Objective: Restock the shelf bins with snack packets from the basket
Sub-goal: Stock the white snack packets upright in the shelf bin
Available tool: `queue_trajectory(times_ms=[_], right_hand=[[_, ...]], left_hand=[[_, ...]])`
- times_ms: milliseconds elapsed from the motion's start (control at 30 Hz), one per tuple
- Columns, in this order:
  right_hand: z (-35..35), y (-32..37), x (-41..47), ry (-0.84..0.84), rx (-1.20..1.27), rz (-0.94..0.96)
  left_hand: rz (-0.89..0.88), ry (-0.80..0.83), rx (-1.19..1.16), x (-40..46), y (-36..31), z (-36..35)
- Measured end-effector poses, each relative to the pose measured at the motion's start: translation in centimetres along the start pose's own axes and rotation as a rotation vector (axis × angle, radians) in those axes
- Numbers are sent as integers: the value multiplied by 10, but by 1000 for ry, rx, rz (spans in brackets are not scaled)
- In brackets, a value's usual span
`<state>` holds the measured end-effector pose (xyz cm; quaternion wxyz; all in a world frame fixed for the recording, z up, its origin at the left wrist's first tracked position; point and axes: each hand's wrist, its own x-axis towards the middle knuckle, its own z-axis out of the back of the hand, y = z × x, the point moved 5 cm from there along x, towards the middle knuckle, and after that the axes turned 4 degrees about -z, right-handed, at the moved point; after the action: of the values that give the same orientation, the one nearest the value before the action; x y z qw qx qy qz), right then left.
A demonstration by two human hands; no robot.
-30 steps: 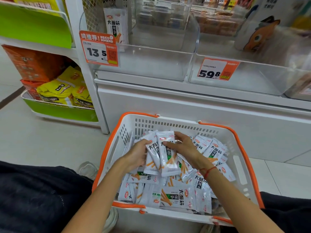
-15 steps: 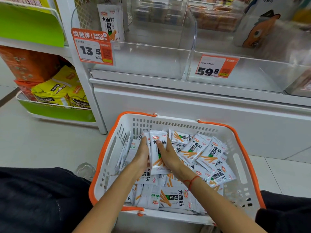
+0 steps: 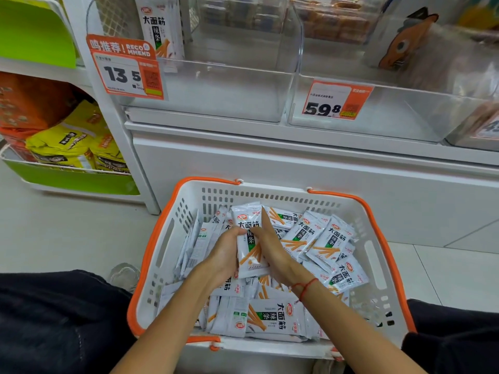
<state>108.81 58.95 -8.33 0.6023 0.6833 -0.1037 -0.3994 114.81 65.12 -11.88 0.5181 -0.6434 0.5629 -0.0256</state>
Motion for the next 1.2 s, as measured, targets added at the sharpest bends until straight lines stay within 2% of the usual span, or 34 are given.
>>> queue_trajectory(times_ms=[100,133,167,233,267,300,367,467,533,667,733,867,1033,1100,1167,1200], right_hand=[[13,6,5,34,20,-69],[27,3,11,-39,-29,-100],[48,-3,18,-184,-131,-126],[95,-20,25,-493,-441,-179],[112,-27,24,-582,-633,-206],[124,-33,22,-605,-846,-231],[132,-39,19,-535,-1176,-204],[125,-43,25,-358,-1336,-110],[115,-41,28,-310,-1306,-118],[116,-36,20,-521,-1220,-272],[118,-43,17,-471,-1204,-359],[120,-50,14,-405,-1052,-370],[121,-22,15,-401,-675,-220],[109,7,10,-384,-358,-116],[83,31,6,-233,-44,-68],[66,37,3,-140,19,-82]], left_hand=[[1,4,34,1,0,5],[3,-8,43,2,0,7],[7,-19,43,2,1,9],[28,-36,24,2,4,12],[41,-38,7,2,5,14],[51,-34,-24,1,6,13],[70,-16,-110,1,7,12],[89,-4,-249,1,6,10],[95,-17,-285,2,5,12],[60,-111,-106,6,6,22],[32,-158,-39,8,6,26],[-2,-206,-11,7,5,31],[-15,-267,48,1,1,33],[-20,-290,61,0,-1,33],[-22,-301,68,-1,-1,32],[-22,-294,64,-1,0,31]])
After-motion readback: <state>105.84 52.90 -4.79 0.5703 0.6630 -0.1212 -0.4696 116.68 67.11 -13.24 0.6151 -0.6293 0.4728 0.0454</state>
